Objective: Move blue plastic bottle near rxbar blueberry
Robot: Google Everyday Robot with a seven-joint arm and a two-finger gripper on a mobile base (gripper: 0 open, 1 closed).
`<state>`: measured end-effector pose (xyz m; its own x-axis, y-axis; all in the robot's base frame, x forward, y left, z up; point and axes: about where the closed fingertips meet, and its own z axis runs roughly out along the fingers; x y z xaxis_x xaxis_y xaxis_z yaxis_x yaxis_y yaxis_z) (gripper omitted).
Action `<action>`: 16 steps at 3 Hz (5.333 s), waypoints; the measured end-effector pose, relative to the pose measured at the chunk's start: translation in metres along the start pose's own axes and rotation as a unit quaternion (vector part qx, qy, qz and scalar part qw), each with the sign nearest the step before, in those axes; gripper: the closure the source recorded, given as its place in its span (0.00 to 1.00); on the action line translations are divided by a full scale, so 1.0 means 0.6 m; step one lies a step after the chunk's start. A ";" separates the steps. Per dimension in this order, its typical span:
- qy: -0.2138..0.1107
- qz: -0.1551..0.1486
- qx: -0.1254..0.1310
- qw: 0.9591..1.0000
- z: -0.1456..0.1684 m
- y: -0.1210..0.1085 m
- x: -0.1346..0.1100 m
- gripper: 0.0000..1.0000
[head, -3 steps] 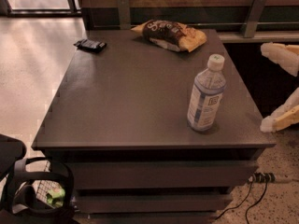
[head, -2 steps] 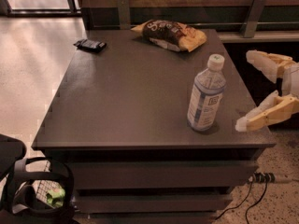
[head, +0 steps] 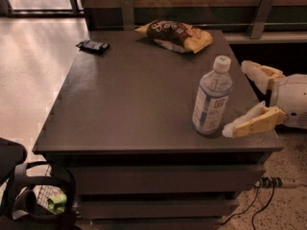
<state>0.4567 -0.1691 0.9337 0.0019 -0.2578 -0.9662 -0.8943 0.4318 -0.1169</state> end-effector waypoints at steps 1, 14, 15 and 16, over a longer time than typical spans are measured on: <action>-0.018 0.008 -0.002 1.000 0.014 -0.002 0.010 0.00; -0.050 0.042 -0.025 0.998 0.507 -0.317 -0.127 1.00; -0.048 0.043 -0.049 0.997 0.550 -0.306 -0.127 1.00; -0.045 0.038 -0.049 0.997 0.580 -0.318 -0.117 1.00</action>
Offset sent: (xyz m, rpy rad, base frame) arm 0.0187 0.0153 -0.0247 0.1029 0.0132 0.0375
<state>0.7830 0.0672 0.9439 -0.0314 -0.1473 -0.9886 -0.9332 0.3586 -0.0238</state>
